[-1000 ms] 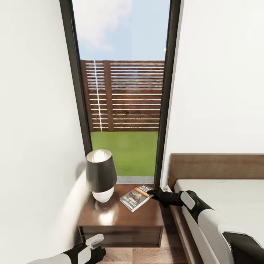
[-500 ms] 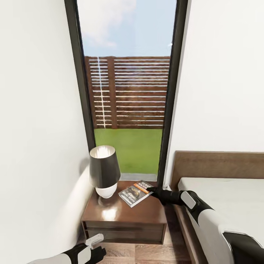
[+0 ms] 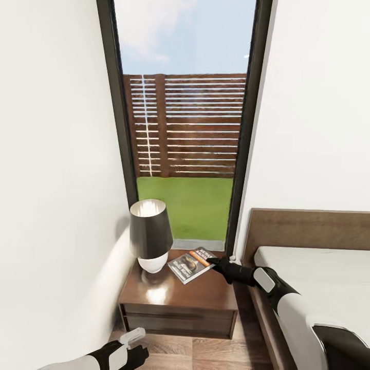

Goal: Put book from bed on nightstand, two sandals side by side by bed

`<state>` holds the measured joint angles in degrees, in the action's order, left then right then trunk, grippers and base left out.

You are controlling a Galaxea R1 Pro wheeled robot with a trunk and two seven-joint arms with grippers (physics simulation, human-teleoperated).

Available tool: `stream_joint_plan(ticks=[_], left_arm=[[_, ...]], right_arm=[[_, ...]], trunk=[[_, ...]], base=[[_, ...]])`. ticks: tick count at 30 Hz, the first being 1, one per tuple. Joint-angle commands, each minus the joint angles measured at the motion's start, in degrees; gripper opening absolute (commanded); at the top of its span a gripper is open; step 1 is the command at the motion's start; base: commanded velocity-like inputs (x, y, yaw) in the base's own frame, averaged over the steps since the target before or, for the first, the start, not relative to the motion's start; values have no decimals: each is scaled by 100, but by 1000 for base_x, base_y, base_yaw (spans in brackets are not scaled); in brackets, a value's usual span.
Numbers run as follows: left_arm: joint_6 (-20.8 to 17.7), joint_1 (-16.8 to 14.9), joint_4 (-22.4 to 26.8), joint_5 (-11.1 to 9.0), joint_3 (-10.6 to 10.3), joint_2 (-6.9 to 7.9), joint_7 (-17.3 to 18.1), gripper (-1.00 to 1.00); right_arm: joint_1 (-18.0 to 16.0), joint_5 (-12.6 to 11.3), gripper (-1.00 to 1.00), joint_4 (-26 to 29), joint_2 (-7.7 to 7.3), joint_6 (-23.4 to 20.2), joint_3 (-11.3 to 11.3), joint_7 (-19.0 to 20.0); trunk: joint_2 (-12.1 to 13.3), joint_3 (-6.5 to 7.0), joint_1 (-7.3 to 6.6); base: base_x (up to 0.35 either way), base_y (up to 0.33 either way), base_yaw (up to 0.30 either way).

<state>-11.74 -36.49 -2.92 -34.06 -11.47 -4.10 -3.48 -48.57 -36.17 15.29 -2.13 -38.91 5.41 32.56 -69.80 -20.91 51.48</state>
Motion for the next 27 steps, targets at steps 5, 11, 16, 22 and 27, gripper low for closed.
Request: stream_joint_plan(ticks=[5, 11, 16, 22, 27], left_arm=[[-12, -7, -7, -57, -48, -3, -13, 100], [-12, -7, -7, -57, -48, -3, -13, 100], [-12, -7, -7, -57, -48, -3, -13, 100], [-12, -7, -7, -57, -48, -3, -13, 100], [-12, -7, -7, -57, -48, -3, -13, 100]], right_arm=[[-4, 18, -100, 0, 2, 238, 42, 3], [-4, 22, -100, 0, 2, 381, 40, -3], [-4, 23, -100, 0, 2, 405, 40, -4], [-4, 26, -100, 0, 2, 418, 39, -4], [-4, 30, -100, 0, 2, 419, 39, -6]], trunk=[[-4, -10, 0], [-4, -11, 0], [-4, -11, 0], [-4, -11, 0], [-4, -11, 0]], base=[[0, 0, -8], [0, 0, -195], [0, 0, -219], [0, 0, -42], [0, 0, -5]])
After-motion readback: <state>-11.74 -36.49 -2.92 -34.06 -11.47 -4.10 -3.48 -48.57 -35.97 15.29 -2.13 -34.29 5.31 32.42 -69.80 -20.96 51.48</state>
